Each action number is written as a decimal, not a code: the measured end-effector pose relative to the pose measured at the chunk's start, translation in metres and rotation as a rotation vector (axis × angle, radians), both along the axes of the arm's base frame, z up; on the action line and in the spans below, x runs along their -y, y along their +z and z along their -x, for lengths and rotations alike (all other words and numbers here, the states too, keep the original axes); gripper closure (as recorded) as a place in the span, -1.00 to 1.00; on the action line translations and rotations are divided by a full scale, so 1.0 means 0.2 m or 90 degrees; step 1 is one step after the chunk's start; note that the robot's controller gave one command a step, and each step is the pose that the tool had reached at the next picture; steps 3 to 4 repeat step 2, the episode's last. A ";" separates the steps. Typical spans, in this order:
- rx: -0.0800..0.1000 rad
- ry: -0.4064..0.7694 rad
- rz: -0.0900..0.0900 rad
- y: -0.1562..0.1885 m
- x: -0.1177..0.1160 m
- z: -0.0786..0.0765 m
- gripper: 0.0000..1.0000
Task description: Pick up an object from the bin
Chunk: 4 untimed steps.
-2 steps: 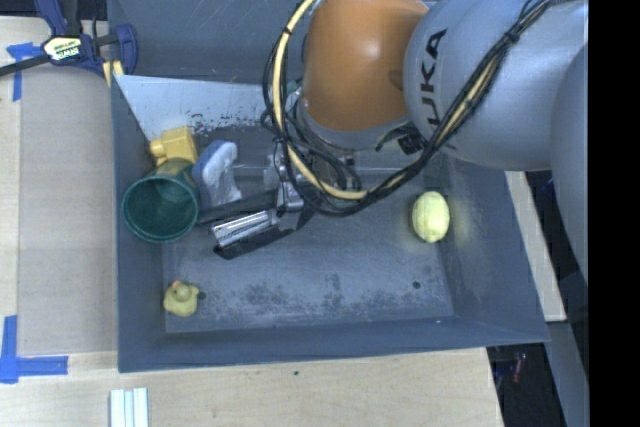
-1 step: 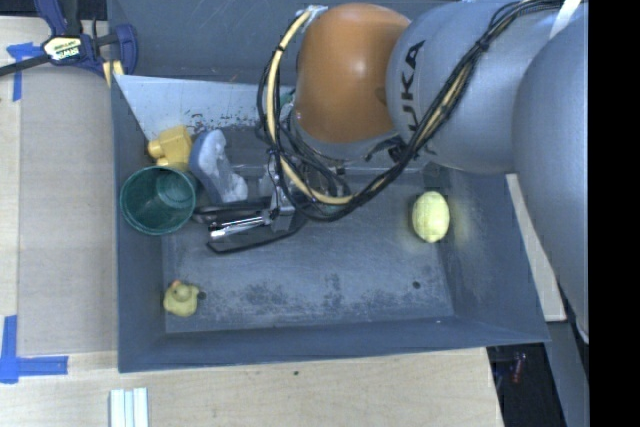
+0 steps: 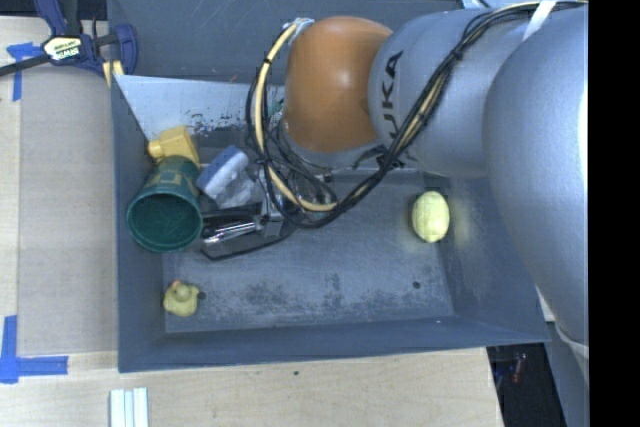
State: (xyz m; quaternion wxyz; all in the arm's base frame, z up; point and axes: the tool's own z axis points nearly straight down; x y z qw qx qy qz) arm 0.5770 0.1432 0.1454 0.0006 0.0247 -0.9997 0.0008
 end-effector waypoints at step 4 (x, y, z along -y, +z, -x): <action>-0.002 0.013 0.001 0.48 -0.01 -0.09 1.00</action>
Offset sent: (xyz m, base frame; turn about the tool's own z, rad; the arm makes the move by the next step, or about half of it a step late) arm 0.0105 0.0008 0.2176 -0.1151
